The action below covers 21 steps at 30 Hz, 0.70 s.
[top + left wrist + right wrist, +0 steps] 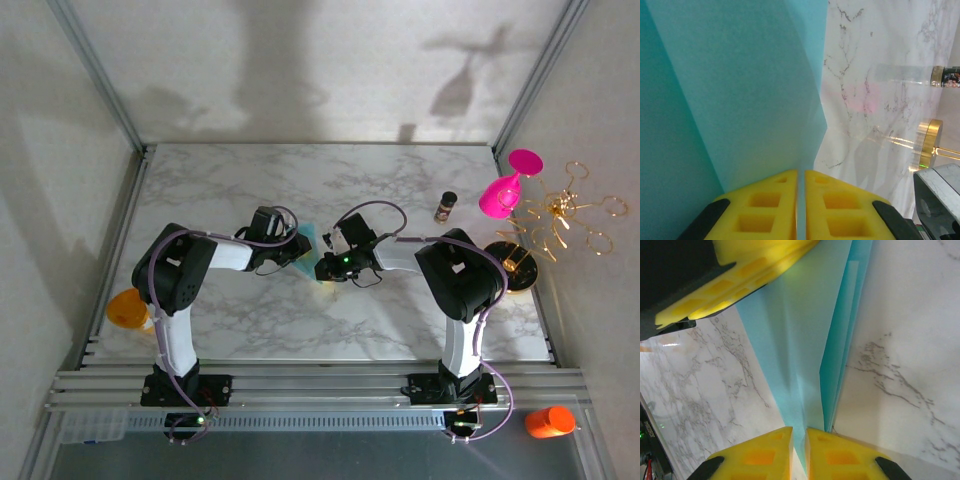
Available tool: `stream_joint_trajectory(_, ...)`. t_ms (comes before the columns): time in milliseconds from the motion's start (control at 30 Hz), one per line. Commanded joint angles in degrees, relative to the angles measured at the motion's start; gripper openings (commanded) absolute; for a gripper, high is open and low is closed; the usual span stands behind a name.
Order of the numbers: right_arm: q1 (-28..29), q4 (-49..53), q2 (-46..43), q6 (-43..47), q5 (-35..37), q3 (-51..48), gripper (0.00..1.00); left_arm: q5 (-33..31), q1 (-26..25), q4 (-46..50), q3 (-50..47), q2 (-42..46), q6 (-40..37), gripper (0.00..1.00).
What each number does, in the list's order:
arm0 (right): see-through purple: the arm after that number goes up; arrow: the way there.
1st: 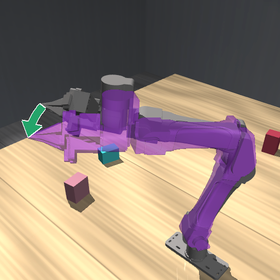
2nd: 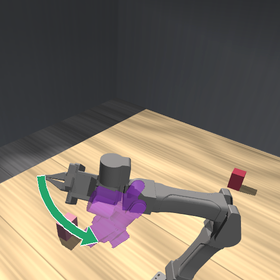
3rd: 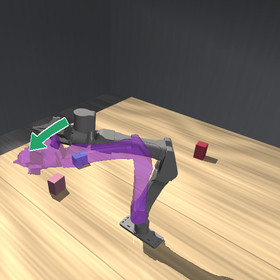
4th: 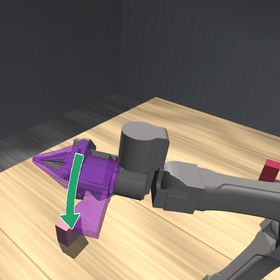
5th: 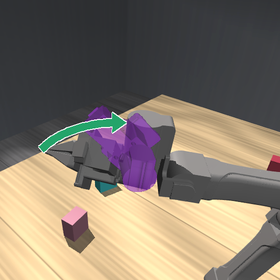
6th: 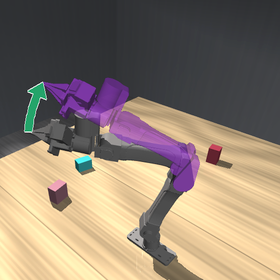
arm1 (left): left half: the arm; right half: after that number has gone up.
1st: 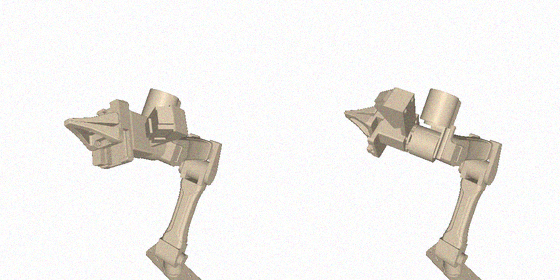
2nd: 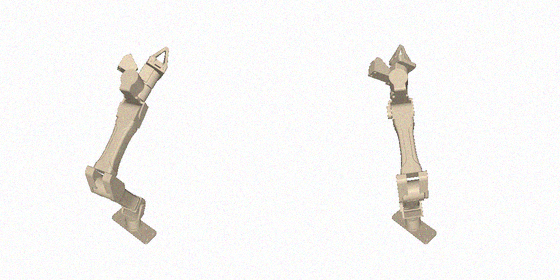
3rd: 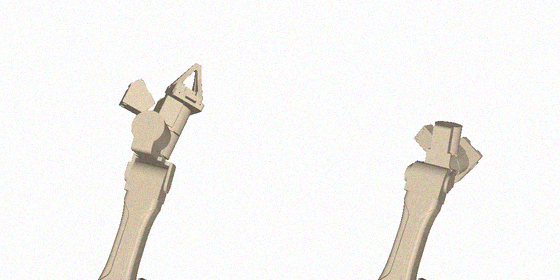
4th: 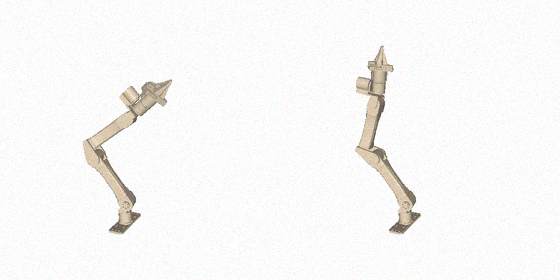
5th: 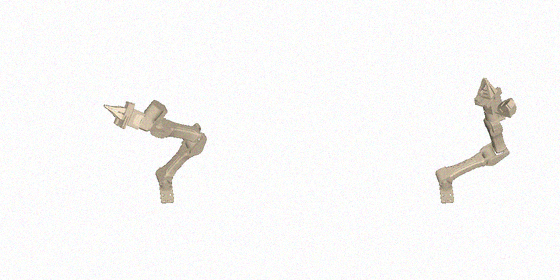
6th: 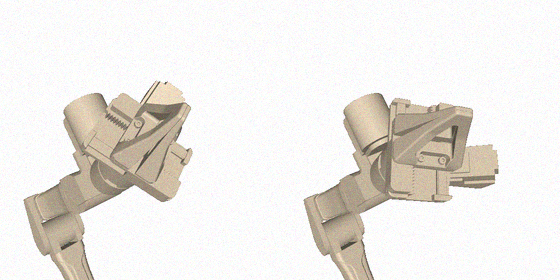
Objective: Fold a paper plane with a square sheet of paper (pick it up from the middle)
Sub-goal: Fourth fold the wing at the center of the table.
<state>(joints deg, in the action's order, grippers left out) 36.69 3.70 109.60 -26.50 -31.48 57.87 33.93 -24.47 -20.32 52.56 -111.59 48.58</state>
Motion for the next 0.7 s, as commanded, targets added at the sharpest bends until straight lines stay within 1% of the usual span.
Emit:
stream_joint_trajectory(0, 0.8, 5.9, 3.8, 1.3, 4.3, -1.5, 0.17, 0.5, -0.4, -0.1, 1.4, -0.5, -1.7, 0.13)
stream_joint_trajectory(333, 0.8, 7.4, 4.1, 2.5, 6.0, -1.5, 0.17, -0.5, 0.6, 1.3, 3.0, -0.7, -3.3, 0.13)
stream_joint_trajectory(467, 0.8, 7.5, 4.1, 2.7, 6.1, -1.4, 0.17, -0.7, 1.1, 3.0, 4.3, -2.3, -4.2, 0.12)
stream_joint_trajectory(667, 0.9, 7.6, 4.1, 2.8, 6.2, -1.4, 0.17, -0.9, 1.2, 2.6, 4.9, -3.9, -4.2, 0.13)
